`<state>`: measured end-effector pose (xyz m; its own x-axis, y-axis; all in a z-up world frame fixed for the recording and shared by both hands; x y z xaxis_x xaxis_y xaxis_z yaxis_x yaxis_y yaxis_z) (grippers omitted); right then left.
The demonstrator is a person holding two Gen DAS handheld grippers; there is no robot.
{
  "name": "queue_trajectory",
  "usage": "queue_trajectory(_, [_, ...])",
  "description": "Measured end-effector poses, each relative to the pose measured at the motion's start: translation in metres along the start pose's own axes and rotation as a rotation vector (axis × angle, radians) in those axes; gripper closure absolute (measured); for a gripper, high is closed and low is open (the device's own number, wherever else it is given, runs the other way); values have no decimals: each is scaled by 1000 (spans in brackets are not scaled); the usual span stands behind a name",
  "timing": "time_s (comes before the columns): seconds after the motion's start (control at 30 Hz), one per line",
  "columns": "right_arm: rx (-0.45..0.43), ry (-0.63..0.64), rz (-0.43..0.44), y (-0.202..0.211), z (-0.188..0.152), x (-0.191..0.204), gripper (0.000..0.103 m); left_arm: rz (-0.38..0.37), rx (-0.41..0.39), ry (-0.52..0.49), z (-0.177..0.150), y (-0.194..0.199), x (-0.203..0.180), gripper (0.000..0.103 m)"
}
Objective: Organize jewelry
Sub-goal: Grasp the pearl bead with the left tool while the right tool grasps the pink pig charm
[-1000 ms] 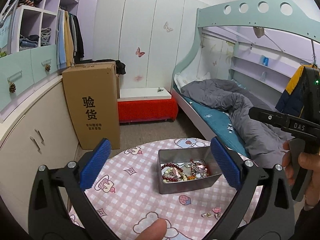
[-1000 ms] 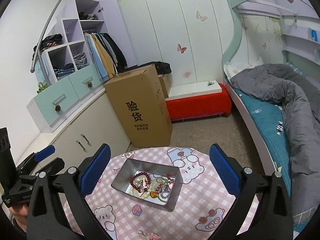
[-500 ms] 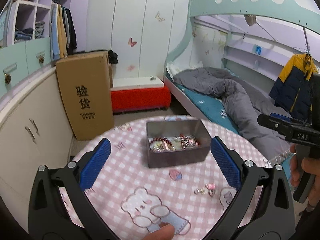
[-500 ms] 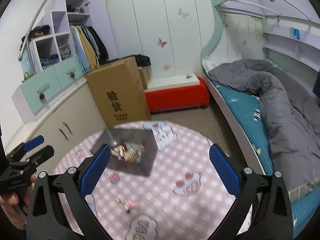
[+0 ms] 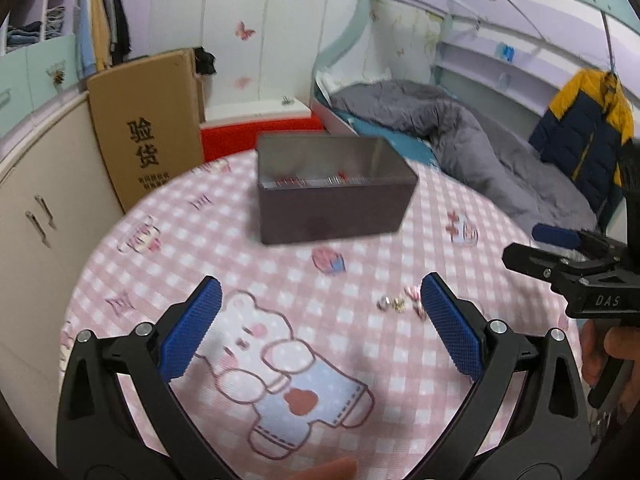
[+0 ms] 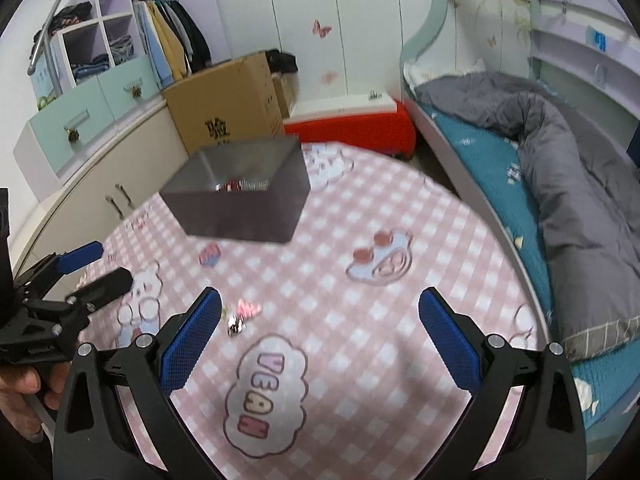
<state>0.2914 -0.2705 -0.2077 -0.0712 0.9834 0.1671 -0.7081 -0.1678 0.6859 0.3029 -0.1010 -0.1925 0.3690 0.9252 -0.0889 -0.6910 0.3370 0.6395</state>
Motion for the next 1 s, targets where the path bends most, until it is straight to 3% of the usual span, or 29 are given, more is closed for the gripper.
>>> queue_trajectory(0.3, [32, -17, -8, -8, -9, -8, 8, -18, 107, -63, -24, -41, -21, 6])
queue_trajectory(0.53, [49, -21, -7, -12, -12, -13, 8, -7, 158, -85, -26, -65, -28, 8])
queue_trajectory(0.7, [58, -13, 5, -16, -13, -10, 8, -26, 180, -110, -25, -73, -34, 42])
queue_trajectory(0.77, [61, -11, 10, -18, -14, -9, 8, -41, 178, -127, -24, -73, -39, 60])
queue_trajectory(0.87, [64, -7, 13, -19, -14, -7, 8, -74, 175, -143, -24, -71, -47, 74])
queue_trajectory(0.93, [68, -4, 16, -20, -15, -5, 8, -104, 177, -141, -25, -69, -52, 89])
queue_trajectory(1.0, [70, 3, 18, -21, -15, -3, 8, -127, 180, -140, -27, -67, -55, 93])
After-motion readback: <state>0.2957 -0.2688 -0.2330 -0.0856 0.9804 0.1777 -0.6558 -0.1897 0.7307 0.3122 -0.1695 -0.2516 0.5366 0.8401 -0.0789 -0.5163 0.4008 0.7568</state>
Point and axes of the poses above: each gripper's, at about its wrist camera, not at the fingertips, and y roughly against the way its jaws point, x to its left, z to its top, the point moved 9 cm from there along -y, roughly the way its jaws point, and after that the axes turned 1 degree about -x, right-handed, at the moved point
